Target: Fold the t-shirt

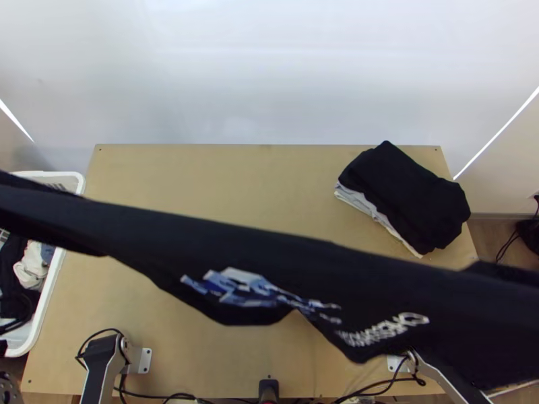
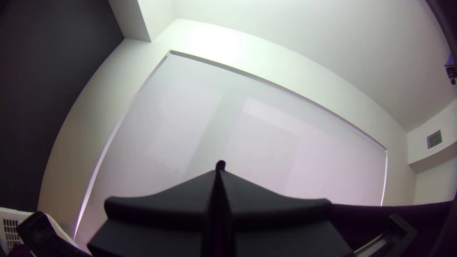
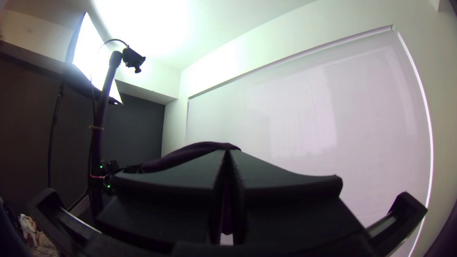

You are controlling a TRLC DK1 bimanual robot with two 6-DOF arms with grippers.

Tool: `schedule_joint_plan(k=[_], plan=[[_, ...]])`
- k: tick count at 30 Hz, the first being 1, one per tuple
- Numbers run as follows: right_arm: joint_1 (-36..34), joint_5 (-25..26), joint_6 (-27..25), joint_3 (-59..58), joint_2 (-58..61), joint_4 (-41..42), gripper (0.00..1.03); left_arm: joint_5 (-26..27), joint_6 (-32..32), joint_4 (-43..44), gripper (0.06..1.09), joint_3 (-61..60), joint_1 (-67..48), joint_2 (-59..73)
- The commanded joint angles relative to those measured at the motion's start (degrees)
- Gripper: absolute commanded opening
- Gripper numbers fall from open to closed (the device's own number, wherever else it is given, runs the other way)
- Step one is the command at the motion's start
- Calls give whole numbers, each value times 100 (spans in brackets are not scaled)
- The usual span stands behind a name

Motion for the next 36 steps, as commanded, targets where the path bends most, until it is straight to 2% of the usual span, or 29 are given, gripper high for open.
schedule_joint_plan(k=[1, 8, 16, 21, 25, 29, 36], plan=[[-133, -55, 343, 48, -438, 109, 3, -16, 32, -60, 9, -162, 134, -311], [-476, -661, 879, -137, -578, 144, 3, -16, 50, -332, 9, -83, 142, -390], [-441, -854, 1064, -2466, -728, 610, 3, 116, 164, -1027, 9, -742, -7, -109], [-388, -846, 1081, -4294, -772, 1550, 3, 116, 305, -1088, 9, -1191, -25, 445], [-379, -846, 1055, -5156, -446, 2491, 3, 116, 481, -1062, 9, -1305, -183, 1245], [-327, -846, 976, -5463, 415, 3378, 3, 116, 489, -622, 9, -1261, -262, 2378], [-362, -740, 958, -5164, 2603, 4670, 3, 10, 551, 828, 9, -962, -288, 4778]])
